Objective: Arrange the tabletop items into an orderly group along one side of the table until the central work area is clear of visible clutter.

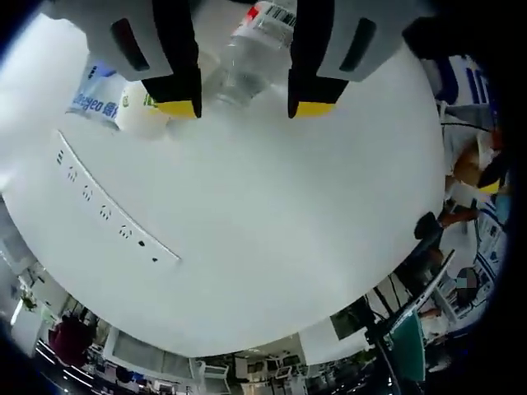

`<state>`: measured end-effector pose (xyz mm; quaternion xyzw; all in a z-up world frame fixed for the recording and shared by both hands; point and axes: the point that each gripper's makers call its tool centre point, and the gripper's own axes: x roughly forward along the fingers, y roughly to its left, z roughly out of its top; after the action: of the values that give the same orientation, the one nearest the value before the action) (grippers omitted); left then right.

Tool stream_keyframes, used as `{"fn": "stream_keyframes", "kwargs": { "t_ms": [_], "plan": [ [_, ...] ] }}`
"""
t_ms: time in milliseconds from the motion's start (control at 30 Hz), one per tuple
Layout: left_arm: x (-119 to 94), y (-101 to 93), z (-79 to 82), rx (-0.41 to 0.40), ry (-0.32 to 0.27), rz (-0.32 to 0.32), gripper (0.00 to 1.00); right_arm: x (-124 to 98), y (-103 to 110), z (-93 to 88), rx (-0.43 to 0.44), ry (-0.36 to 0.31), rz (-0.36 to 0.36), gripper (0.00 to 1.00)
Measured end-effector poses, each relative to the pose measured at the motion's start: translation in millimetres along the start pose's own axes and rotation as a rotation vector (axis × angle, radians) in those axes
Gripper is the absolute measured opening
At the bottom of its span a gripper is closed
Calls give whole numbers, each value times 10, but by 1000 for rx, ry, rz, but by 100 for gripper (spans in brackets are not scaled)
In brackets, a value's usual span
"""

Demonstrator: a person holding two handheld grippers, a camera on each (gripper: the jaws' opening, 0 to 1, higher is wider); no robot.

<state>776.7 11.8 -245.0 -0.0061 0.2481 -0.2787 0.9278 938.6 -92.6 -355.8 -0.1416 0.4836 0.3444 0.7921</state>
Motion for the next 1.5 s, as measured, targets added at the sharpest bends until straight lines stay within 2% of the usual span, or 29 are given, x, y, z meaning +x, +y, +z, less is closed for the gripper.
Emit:
{"fn": "stream_keyframes", "kwargs": {
  "t_ms": [100,200,300,467,667,967,1067,1200,1333,1500],
  "plan": [
    [-59,3,-40,-9,3,7,99,99,-6,-40,3,72,-35,37],
    [-84,42,-51,-15,4,16,99,174,-37,-166,5,151,-51,37],
    [-118,126,-10,-14,-3,33,99,255,-78,-239,20,183,-62,34],
    [-146,163,-3,-27,-15,50,99,244,-70,-245,26,196,-76,31],
    [-151,170,-33,-34,-11,53,99,286,-122,-310,12,240,-100,34],
    [-146,154,-42,-38,-7,53,98,265,-153,-322,50,247,-118,35],
    [-136,162,-65,-35,0,50,98,289,-151,-328,110,258,-97,34],
    [-130,154,-69,-35,1,46,98,282,-103,-355,109,270,-89,35],
    [-131,161,-71,-31,2,49,98,333,-75,-381,150,291,-76,35],
    [-147,171,-55,-49,-14,55,98,338,-55,-391,172,289,-73,30]
  ]
}}
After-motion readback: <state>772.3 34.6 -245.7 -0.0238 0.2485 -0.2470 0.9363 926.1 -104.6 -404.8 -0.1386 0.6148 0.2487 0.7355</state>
